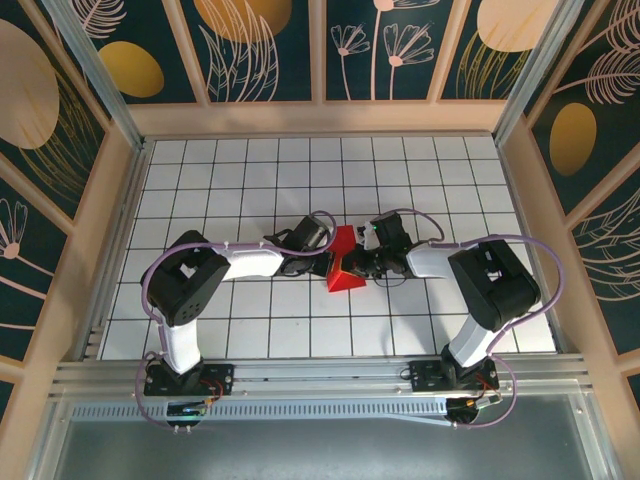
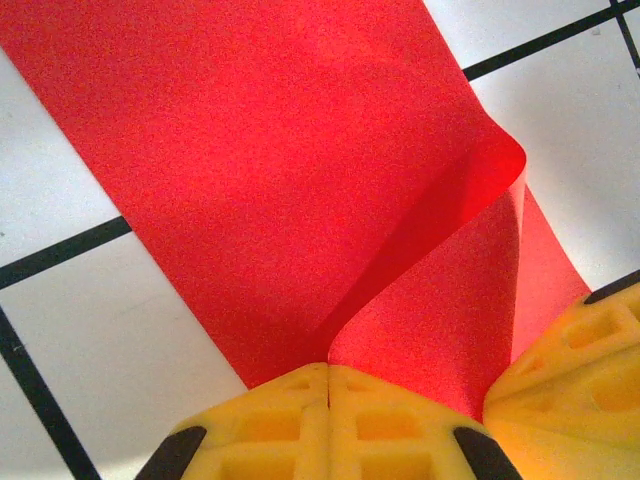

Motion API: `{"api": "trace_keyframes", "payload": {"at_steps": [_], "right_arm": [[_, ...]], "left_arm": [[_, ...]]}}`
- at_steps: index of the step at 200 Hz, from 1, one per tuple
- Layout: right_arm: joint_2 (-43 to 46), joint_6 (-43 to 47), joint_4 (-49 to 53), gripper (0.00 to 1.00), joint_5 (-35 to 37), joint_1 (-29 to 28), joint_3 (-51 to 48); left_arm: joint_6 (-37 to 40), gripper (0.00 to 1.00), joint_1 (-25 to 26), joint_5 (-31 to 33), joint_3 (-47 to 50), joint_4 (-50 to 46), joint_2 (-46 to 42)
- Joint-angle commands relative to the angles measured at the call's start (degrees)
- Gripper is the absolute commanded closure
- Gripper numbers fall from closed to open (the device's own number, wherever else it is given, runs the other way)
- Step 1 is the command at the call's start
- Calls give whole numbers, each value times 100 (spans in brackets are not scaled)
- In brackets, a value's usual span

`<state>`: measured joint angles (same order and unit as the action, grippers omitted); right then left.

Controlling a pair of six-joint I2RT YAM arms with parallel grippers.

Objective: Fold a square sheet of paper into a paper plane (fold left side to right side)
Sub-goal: Fold the triangle a second time at the center of the table.

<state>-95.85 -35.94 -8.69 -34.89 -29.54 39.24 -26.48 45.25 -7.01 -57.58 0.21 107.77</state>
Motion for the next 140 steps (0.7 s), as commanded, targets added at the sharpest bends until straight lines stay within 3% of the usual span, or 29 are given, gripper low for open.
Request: {"api": "trace_keyframes", "payload": {"at_steps": [1,127,140], "right_arm": [[-120,164,234,100,217,-52,127],[-261,149,425,100,484,-52,7],[-276,149,421,100,492,-52,-26]], "left_arm": [[125,100,-34,-21,-65,-197,219],[108,100,-35,57,-131,-267,159],[82,93,-36,184,-154,-312,69]]}}
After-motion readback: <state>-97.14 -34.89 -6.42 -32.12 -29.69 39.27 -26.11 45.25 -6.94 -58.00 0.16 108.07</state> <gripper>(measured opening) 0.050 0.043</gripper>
